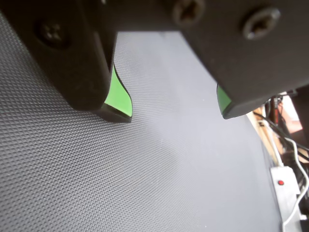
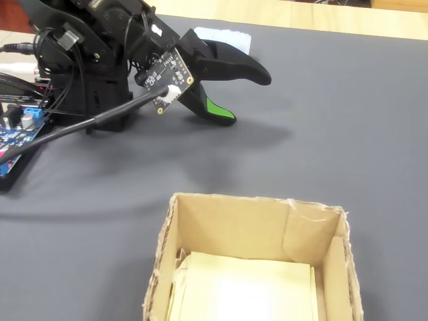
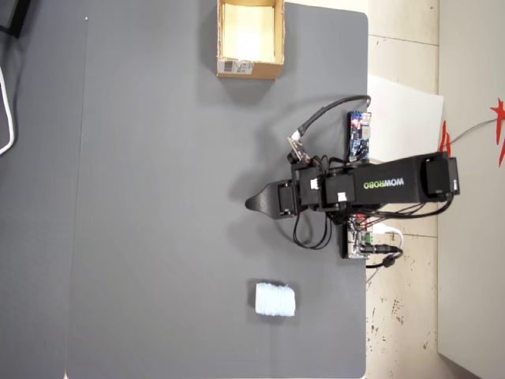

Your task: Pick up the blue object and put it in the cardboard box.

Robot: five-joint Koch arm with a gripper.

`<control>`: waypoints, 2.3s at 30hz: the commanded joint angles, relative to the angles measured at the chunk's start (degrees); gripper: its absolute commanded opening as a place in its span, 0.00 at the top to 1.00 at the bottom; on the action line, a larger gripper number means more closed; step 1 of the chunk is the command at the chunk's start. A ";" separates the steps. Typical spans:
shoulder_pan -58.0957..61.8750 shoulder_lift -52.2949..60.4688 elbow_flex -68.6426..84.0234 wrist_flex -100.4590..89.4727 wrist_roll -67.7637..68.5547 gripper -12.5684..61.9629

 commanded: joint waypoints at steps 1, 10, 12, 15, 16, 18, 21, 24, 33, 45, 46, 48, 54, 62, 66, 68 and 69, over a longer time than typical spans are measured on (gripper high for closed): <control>0.26 4.83 2.02 3.34 0.26 0.37; -1.05 5.01 -5.36 7.73 0.62 0.37; -2.64 5.01 -8.17 11.43 0.62 0.37; -5.63 5.01 -12.66 15.82 0.62 0.37; -7.21 5.01 -14.85 17.58 0.70 0.37; -9.49 5.01 -17.49 19.07 0.70 0.37; -15.47 4.92 -25.31 30.50 0.53 0.37; -21.09 4.83 -30.15 35.42 0.53 0.37; -35.86 -3.43 -43.42 45.62 8.26 0.38; -47.55 -16.96 -52.82 53.00 28.04 0.38; -48.52 -18.11 -53.53 53.09 28.13 0.38; -50.01 -20.39 -54.76 53.44 28.13 0.38; -52.65 -27.16 -56.51 54.05 28.04 0.38; -52.73 -36.21 -57.74 51.86 27.77 0.38; -52.38 -40.43 -57.74 48.43 27.60 0.38; -52.21 -42.10 -57.83 46.76 26.81 0.39; -52.12 -42.89 -57.83 45.53 26.81 0.39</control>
